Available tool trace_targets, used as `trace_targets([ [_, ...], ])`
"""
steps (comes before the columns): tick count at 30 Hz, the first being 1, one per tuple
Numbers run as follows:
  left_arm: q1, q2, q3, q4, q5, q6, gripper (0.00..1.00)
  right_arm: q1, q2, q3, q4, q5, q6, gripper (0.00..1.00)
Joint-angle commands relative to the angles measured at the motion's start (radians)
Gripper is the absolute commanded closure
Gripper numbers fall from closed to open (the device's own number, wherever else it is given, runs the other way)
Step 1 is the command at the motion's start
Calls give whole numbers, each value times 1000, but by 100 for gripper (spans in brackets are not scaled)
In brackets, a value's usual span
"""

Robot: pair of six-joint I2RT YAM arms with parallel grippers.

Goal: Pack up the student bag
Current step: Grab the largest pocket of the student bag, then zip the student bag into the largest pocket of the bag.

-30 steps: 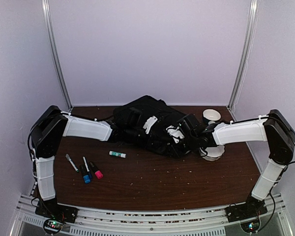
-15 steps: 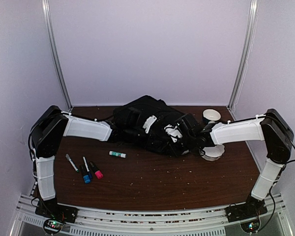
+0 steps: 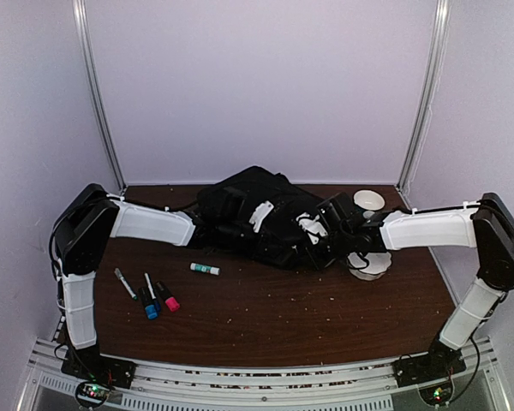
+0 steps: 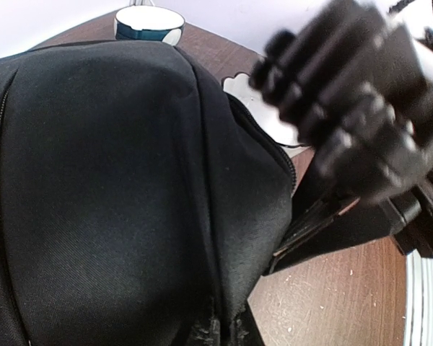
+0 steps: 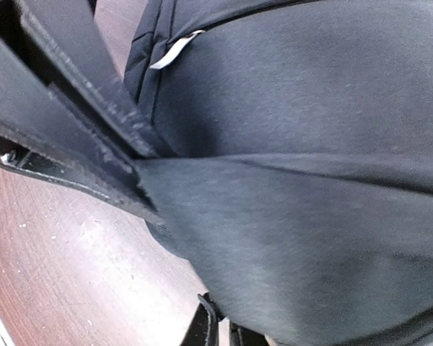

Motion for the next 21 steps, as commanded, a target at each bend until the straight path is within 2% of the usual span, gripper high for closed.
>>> trace_targets([
  [1, 7, -2, 13, 53, 11, 25, 100, -41, -22, 0, -21, -5, -8, 99],
  [17, 7, -48, 17, -133, -110, 165, 99, -149, -63, -16, -184, -92, -110, 100],
  [18, 7, -54, 11, -135, -122, 167, 93, -150, -68, -17, -199, -103, -128, 100],
  [21, 6, -80, -30, -98, -134, 173, 64, -150, -85, -31, -209, -127, -156, 100],
])
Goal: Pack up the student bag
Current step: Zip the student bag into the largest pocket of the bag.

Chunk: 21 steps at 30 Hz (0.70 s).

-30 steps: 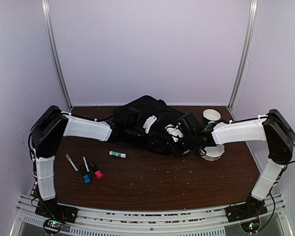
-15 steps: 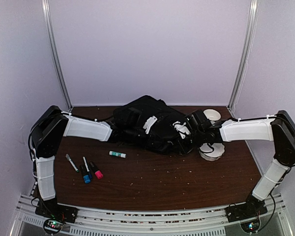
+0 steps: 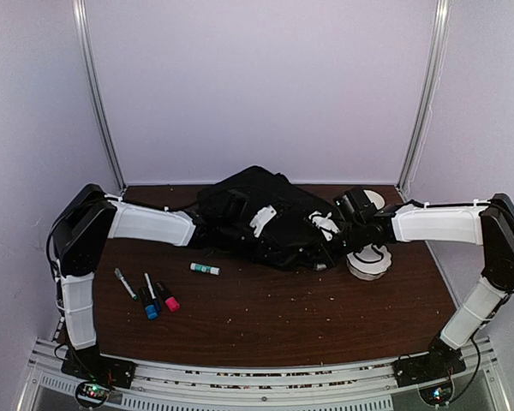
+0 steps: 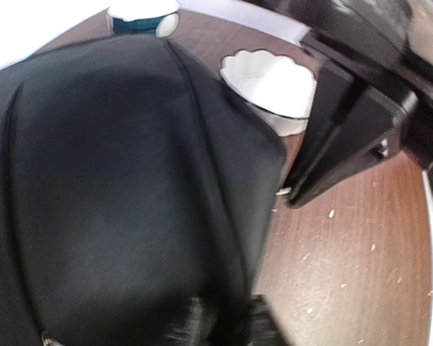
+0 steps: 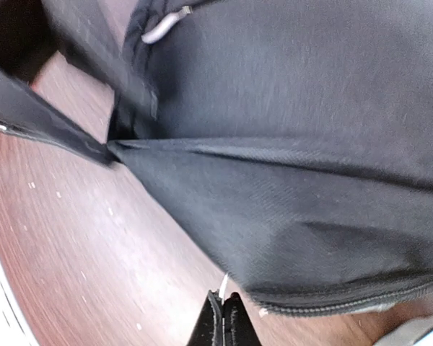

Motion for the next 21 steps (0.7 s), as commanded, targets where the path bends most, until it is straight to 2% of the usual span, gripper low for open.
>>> trace_targets([
  [1, 19, -82, -60, 19, -64, 44, 58, -36, -53, -35, -97, 17, -54, 100],
  [2, 13, -103, -93, 63, -60, 65, 50, -36, -55, -39, -95, 5, -56, 100],
  [3, 2, -132, -160, 120, -69, 99, 34, -37, -55, -40, -92, -7, -50, 100],
  [4, -16, -161, -216, 185, -98, 150, 28, -36, -52, -39, -90, -19, -48, 100],
  [6, -56, -200, -274, 252, -182, 258, 23, -37, -45, -39, -85, -36, -40, 100],
  [10, -89, -178, -241, 188, -273, 404, 22, -36, -43, -44, -68, -45, -35, 100],
  [14, -116, -152, -228, 246, -345, 450, 23, -38, -43, -45, -60, -43, -33, 100],
  [21, -153, -89, -112, 203, -326, 479, 30, -41, -34, -47, -60, -36, -32, 100],
])
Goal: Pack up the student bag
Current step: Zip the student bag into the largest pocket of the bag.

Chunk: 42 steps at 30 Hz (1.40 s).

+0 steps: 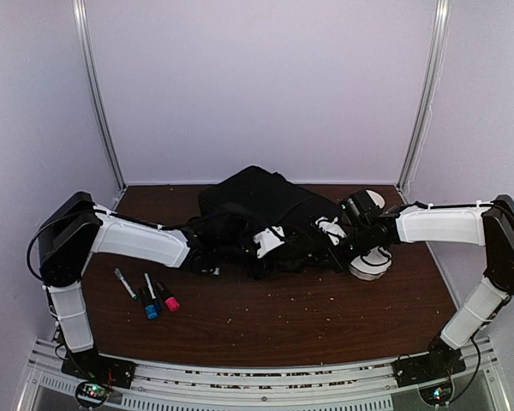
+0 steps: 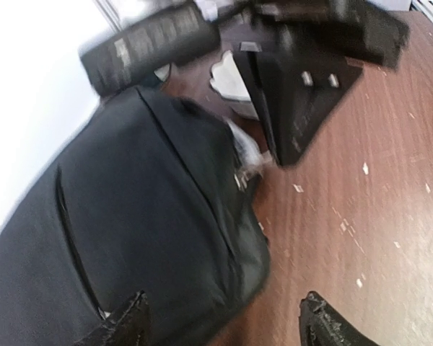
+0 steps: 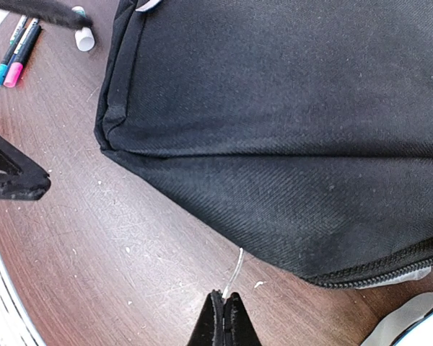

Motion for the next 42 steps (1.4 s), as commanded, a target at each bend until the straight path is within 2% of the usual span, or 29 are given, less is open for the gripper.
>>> trace_targets([
  [1, -20, 47, 87, 28, -24, 59, 32, -8, -11, -11, 8, -3, -4, 100],
  [4, -20, 86, 139, -15, -21, 85, 37, -10, -7, -11, 8, -3, -2, 100],
  [10, -19, 154, 225, -83, -50, 95, 39, -39, 17, -6, 26, -3, 3, 100],
  [13, -20, 191, 275, -143, -82, 102, 44, -55, 37, 7, 28, -13, 8, 100],
  [22, -21, 228, 317, -182, -136, 101, 61, -61, 111, 65, 22, -26, 33, 100],
  [28, -21, 222, 322, -218, -146, 102, 83, -72, 96, 68, -12, 1, 38, 100],
  [30, -21, 210, 317, -233, -145, 108, 98, -89, 77, 57, -28, 10, 23, 100],
  [31, -21, 205, 315, -241, -145, 110, 100, -106, 69, 51, -33, 13, 21, 100],
  [42, -17, 112, 227, -303, -251, 113, 100, -208, 41, 33, -73, 34, -15, 100],
])
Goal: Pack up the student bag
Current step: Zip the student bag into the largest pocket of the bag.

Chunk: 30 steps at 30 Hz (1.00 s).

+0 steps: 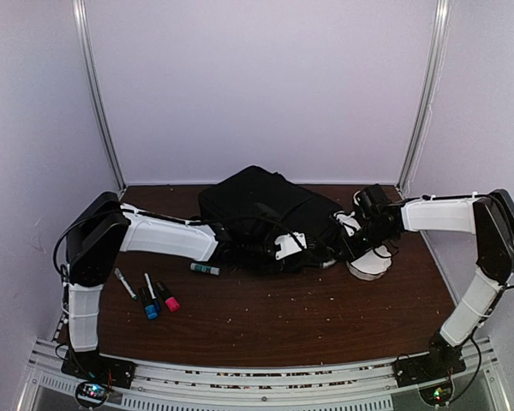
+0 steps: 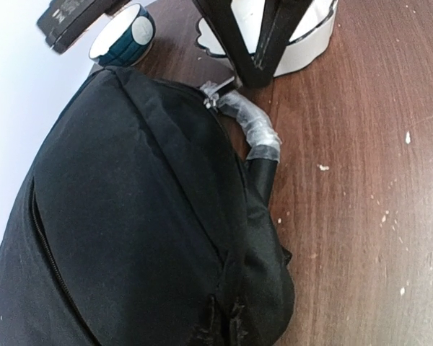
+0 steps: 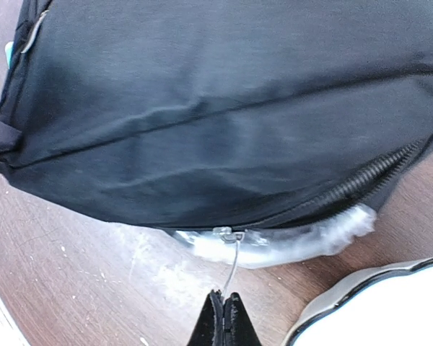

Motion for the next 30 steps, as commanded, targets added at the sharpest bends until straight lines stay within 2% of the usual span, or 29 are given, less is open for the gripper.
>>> trace_targets([
  [1, 22, -82, -63, -66, -93, 9, 100, -32, -28, -4, -22, 58, -18, 100],
  [10, 58, -231, -195, -206, -106, -44, 100, -77, 20, 57, 4, 79, -36, 100],
  [15, 78, -261, -227, -263, -186, -65, 100, -75, 40, 79, 6, 18, -47, 100],
  [18, 90, -270, -216, -291, -177, -109, 74, -59, 38, 82, -10, -41, -45, 100],
  [21, 93, -333, -249, -245, -119, -163, 55, -28, 24, 70, -31, -103, -91, 100],
  [25, 95, -404, -255, -189, 82, -201, 46, 5, -10, 42, -32, -142, -132, 100],
  [27, 93, -378, -218, -193, 151, -214, 44, 7, -19, 39, -23, -148, -124, 100],
  [30, 90, -301, -137, -201, 177, -252, 41, 7, -24, 46, -23, -153, -121, 100],
])
